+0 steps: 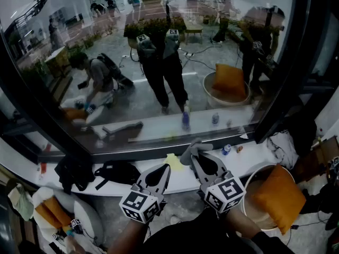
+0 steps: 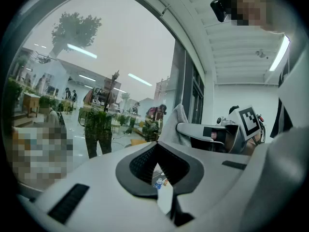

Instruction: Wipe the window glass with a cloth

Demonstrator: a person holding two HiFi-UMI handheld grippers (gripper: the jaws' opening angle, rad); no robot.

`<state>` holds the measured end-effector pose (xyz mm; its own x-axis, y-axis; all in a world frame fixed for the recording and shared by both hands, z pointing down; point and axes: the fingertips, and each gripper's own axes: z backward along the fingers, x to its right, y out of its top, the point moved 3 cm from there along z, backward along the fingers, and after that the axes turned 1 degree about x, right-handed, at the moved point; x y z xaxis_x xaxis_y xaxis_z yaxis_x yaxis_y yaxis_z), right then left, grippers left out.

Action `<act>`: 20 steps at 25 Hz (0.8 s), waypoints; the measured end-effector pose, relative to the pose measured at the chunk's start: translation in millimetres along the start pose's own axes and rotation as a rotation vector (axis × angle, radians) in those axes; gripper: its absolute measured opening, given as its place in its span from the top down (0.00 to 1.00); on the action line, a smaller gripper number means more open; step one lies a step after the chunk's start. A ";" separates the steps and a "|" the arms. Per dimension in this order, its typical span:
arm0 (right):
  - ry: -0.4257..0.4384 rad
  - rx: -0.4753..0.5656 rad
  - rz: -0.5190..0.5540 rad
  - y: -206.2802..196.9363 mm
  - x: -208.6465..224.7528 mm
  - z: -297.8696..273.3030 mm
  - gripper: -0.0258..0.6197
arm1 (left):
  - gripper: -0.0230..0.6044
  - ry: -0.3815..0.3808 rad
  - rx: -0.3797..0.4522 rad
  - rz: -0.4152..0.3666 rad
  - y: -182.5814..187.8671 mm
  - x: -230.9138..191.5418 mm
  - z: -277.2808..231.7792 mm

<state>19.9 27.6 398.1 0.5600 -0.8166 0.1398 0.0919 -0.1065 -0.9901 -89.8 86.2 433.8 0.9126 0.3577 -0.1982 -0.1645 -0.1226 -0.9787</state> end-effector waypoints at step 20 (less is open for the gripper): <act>-0.017 0.009 0.018 -0.2 -0.7 6.2 0.90 | 0.96 -0.015 0.009 -0.012 -1.1 3.2 6.1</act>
<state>24.6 31.8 398.3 0.5756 -0.8085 0.1227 0.0890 -0.0873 -0.9922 -89.0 93.1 433.9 0.9088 0.3727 -0.1876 -0.1576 -0.1097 -0.9814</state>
